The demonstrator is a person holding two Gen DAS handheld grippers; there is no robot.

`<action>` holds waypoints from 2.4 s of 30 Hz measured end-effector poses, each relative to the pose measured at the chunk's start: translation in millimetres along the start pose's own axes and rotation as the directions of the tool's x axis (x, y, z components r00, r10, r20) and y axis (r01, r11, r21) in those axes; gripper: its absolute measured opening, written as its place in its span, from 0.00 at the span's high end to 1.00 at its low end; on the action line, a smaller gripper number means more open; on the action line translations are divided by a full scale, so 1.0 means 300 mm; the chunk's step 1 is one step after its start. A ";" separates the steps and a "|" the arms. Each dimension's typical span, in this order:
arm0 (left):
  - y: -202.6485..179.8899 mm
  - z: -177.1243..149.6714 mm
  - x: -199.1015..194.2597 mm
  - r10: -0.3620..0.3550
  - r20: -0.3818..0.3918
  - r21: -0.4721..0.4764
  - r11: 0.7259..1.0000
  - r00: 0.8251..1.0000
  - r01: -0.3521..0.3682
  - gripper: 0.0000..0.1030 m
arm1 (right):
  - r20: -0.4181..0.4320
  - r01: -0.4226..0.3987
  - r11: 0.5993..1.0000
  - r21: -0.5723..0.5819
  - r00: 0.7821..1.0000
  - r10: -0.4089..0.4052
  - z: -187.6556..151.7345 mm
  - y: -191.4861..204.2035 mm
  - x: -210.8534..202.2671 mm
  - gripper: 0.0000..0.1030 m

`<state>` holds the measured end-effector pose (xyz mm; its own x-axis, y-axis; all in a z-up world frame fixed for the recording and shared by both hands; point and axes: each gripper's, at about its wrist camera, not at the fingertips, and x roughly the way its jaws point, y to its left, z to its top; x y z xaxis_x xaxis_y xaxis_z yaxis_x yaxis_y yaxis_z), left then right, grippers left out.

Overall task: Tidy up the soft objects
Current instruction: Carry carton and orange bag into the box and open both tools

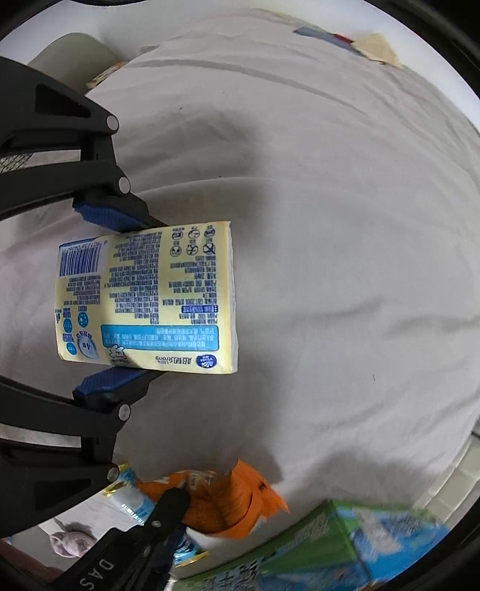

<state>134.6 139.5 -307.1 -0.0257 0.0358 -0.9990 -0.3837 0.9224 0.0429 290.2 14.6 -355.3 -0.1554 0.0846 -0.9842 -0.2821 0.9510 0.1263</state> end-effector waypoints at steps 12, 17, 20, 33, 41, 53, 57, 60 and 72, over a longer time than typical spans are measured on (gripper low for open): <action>-0.231 -0.077 -0.280 -0.110 0.099 0.172 0.981 0.989 0.091 0.42 | 0.146 -0.155 0.970 0.186 0.981 0.129 -0.185 -0.262 -0.246 0.95; -0.297 -0.048 -0.390 -0.144 0.112 0.227 0.967 0.983 0.116 0.42 | 0.205 -0.175 0.952 0.250 0.971 0.125 -0.401 -0.309 -0.285 0.97; -0.332 -0.052 -0.431 -0.166 0.130 0.255 0.958 0.978 0.128 0.42 | 0.246 -0.207 0.941 0.270 0.959 0.140 -0.493 -0.268 -0.325 1.00; -0.317 -0.015 -0.370 -0.136 0.130 0.271 0.958 0.982 0.097 0.42 | 0.079 -0.171 0.938 0.301 0.985 0.155 -0.510 -0.359 -0.223 0.55; -0.249 -0.008 -0.204 -0.082 0.041 0.213 0.975 0.996 0.071 0.42 | 0.046 -0.274 0.736 0.619 0.948 0.314 -0.528 -0.441 0.075 0.41; -0.378 -0.003 -0.478 -0.206 0.113 0.349 0.924 0.972 0.156 0.42 | 0.165 -0.198 0.889 0.412 0.976 0.141 -0.551 -0.367 -0.267 0.70; -0.477 0.064 -0.648 -0.276 0.168 0.429 0.885 0.946 0.182 0.42 | 0.287 -0.184 0.918 0.351 0.954 0.081 -0.531 -0.397 -0.524 0.70; -0.556 0.149 -0.743 -0.301 0.220 0.475 0.864 0.928 0.168 0.42 | 0.350 -0.151 0.927 0.343 0.936 0.023 -0.474 -0.450 -0.672 0.70; -0.839 0.558 -0.591 -0.244 0.143 0.518 0.844 0.959 0.138 0.42 | 0.264 -0.034 0.891 0.453 0.960 -0.098 -0.126 -0.746 -0.669 0.70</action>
<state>390.2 -34.7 -142.4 0.2007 -0.1359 -0.9702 0.1503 0.9829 -0.1066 348.8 -226.4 -181.3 0.1281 0.0665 -0.9895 0.1833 0.9790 0.0895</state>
